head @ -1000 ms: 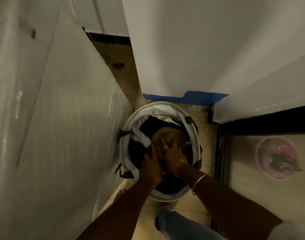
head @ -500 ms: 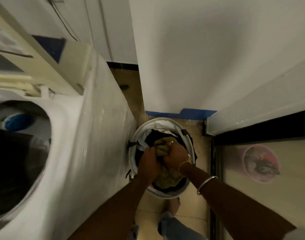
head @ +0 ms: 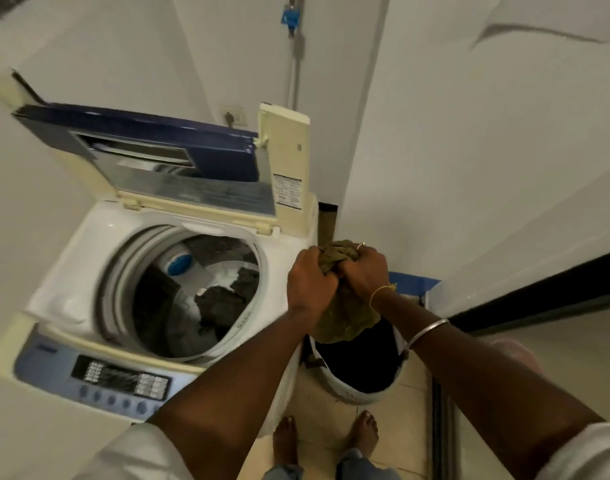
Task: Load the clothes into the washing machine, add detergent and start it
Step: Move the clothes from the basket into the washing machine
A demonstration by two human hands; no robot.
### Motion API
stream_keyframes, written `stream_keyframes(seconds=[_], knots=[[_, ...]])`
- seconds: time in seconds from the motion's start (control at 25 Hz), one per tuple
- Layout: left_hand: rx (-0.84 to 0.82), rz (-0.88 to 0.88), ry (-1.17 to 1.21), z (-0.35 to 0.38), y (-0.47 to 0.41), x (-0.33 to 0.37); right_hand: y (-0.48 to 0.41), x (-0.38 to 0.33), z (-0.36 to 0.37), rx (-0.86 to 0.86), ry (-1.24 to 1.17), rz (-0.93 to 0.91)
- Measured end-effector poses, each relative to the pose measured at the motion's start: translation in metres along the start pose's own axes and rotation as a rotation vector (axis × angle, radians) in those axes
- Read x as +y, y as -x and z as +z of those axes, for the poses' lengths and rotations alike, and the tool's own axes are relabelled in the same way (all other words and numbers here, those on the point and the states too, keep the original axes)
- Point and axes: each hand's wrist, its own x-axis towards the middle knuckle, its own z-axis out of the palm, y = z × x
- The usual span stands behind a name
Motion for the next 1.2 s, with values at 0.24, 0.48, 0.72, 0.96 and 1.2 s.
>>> stream_keyframes(seconds=[0.24,0.48,0.72,0.96,1.2], knots=[[0.243,0.036,0.195,-0.111,-0.001,-0.007,0.02,-0.096,0.028,0.011,-0.192,-0.126],[0.454,0.01,0.178,-0.211,0.004,-0.075,0.038,-0.175,0.12,-0.124,-0.204,-0.217],[0.167,-0.125,-0.07,-0.245,-0.022,-0.163,0.03,-0.196,0.186,-0.369,0.231,-0.199],[-0.176,-0.468,-0.103,-0.227,-0.015,-0.207,0.014,-0.154,0.195,-0.376,0.216,-0.033],[0.103,-0.21,-0.018,-0.186,-0.01,-0.153,0.008,-0.129,0.174,-0.263,0.125,-0.09]])
